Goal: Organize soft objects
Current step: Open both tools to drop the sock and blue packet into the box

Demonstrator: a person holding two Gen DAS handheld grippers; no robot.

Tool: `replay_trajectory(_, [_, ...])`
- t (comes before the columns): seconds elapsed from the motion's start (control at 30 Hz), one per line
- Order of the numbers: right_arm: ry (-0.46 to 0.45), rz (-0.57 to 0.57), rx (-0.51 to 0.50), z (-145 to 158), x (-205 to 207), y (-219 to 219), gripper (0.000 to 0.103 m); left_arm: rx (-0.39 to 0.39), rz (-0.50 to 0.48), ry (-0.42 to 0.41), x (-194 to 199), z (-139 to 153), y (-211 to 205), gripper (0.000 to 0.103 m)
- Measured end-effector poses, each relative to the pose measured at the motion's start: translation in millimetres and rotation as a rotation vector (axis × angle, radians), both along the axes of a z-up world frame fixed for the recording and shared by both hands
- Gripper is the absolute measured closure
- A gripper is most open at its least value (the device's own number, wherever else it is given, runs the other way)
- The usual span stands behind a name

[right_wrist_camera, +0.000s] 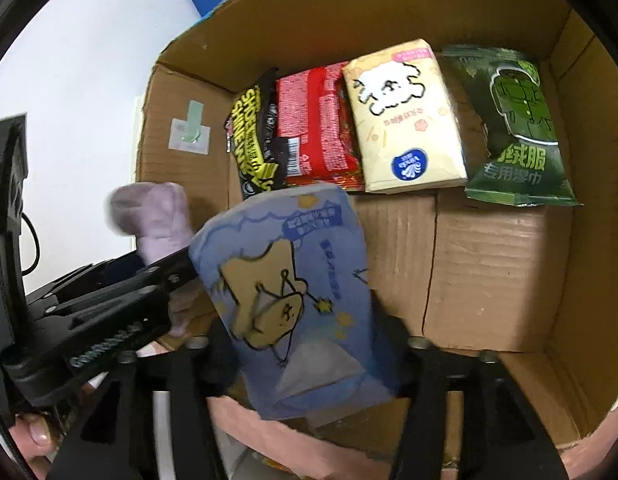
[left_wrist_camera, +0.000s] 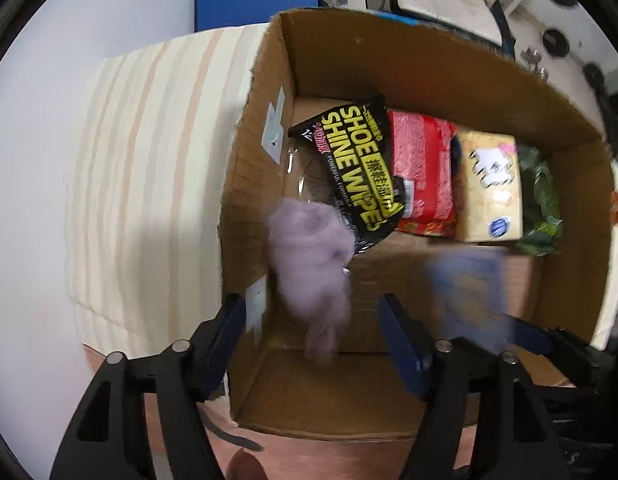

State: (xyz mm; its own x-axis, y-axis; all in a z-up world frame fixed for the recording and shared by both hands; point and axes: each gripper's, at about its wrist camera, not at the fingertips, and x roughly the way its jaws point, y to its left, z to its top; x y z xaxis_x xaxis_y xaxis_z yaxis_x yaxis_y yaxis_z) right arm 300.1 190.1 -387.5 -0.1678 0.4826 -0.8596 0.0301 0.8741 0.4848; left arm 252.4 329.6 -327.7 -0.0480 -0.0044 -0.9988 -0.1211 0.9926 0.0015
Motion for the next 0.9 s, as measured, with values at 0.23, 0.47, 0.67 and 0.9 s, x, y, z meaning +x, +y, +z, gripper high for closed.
replay_trajectory(0.23, [-0.025,0.024,-0.059,-0.4,-2.6,-9.1,0.003,0.042,-0.027,-0.002,-3.4,2.8,-8.5,0.024])
replay_trajectory(0.47, [-0.067,0.03,-0.148,11.0,-10.2,-21.7,0.002,0.05,-0.038,-0.012,-11.8,9.7,-19.4,0.017])
replay_trajectory(0.67, [-0.114,0.041,-0.231,27.9,-17.2,-34.6,0.0,0.06,-0.067,-0.057,-18.9,29.8,-33.6,0.016])
replay_trajectory(0.9, [-0.277,0.068,-0.36,76.1,-33.5,-50.6,0.0,0.085,-0.05,-0.212,-54.9,81.0,-44.4,0.016])
